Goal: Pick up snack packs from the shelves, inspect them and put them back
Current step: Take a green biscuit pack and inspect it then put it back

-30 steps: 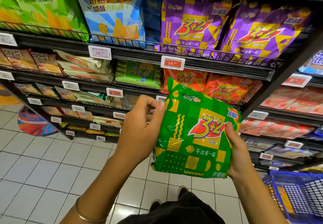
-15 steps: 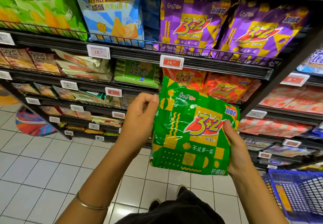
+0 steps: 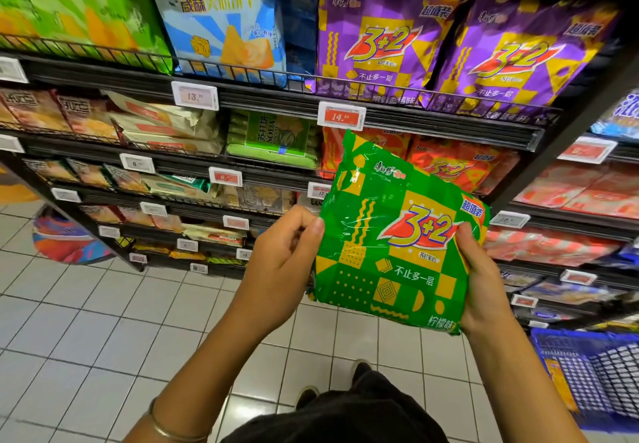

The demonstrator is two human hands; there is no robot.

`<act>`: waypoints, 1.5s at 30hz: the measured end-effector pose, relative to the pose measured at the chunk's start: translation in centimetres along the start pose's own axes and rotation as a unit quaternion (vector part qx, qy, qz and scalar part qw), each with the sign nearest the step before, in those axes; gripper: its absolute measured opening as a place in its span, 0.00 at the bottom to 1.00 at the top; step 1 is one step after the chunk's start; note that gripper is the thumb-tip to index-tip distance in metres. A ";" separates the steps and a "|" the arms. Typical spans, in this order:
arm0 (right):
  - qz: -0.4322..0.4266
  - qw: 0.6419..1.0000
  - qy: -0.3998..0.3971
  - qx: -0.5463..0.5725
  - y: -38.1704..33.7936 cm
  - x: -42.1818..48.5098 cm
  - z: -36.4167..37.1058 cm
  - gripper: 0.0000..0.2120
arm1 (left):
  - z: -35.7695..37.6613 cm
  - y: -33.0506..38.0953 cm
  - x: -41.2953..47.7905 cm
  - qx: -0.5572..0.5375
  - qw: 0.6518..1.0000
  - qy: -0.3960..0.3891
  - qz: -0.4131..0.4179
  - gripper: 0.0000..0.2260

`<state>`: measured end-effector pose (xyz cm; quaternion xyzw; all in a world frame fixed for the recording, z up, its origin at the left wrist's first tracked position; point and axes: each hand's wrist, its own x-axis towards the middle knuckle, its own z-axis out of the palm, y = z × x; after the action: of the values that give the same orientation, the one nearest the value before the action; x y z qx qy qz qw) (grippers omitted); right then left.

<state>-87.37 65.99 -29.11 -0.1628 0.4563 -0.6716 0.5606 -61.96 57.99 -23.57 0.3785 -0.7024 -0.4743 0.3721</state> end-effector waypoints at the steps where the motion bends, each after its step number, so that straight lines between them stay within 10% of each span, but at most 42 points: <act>1: 0.000 1.000 0.006 -0.002 0.0 0.1 0.0 0.35 | 0.0 -0.2 0.0 -0.002 1.000 0.015 -0.009 0.15; 15: -0.013 1.000 0.016 -0.016 0.1 0.5 1.9 0.41 | -1.1 -1.5 -0.1 0.225 0.961 0.137 0.077 0.10; 45: -0.003 0.994 0.041 -0.097 -0.4 0.5 3.2 0.29 | -2.8 -5.8 0.3 0.208 0.976 0.028 -0.060 0.12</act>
<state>-85.39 64.08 -27.27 -0.1900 0.5415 -0.6318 0.5211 -58.60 55.14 -28.22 0.5024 -0.7506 -0.3288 0.2759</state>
